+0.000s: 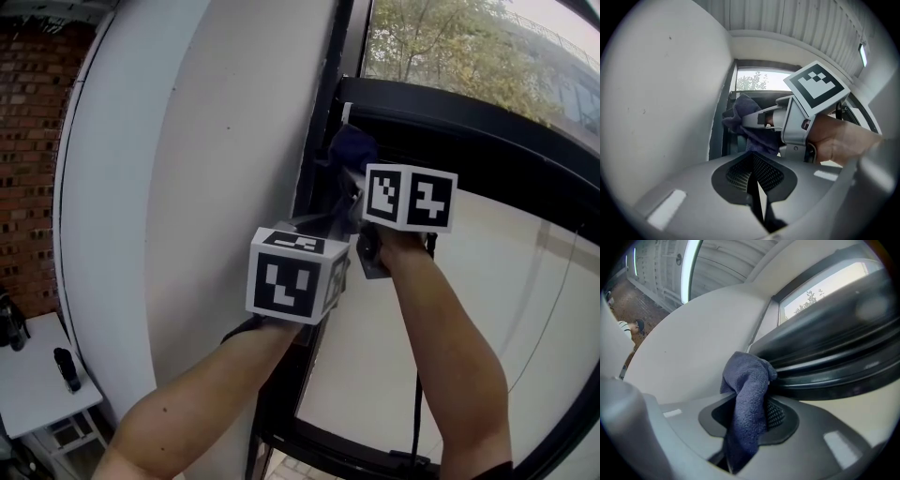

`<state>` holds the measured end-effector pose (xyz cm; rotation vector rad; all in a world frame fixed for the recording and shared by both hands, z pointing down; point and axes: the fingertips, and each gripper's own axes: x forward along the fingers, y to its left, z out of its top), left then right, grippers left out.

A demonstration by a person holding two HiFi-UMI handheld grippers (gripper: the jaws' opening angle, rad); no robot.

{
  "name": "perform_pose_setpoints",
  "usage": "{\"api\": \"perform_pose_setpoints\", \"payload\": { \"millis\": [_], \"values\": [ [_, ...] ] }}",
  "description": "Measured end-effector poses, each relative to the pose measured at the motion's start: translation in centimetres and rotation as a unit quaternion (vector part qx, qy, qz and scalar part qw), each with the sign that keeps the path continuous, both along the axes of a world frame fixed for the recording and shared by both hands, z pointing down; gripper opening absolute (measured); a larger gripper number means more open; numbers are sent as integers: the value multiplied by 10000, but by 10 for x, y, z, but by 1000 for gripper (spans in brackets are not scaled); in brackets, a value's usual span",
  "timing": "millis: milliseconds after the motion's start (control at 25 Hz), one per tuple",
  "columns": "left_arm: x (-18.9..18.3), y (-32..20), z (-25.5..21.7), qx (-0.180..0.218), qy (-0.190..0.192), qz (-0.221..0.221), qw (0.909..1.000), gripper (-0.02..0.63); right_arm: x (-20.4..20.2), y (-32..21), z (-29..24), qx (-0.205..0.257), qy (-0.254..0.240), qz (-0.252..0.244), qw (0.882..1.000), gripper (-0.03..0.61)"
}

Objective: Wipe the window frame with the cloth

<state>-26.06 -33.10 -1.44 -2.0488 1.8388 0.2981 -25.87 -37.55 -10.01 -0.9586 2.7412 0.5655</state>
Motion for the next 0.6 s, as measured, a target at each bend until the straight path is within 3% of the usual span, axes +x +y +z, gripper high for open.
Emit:
{"api": "perform_pose_setpoints", "payload": {
  "millis": [320,600],
  "values": [
    [-1,3,1,-96,-32,-37,9999,-6,4,10,1,-65,-27,-127,9999,121],
    [-8,32,-24,117,87,-38,9999,-6,9,45,-23,133,-79,-338,9993,121]
  ]
}}
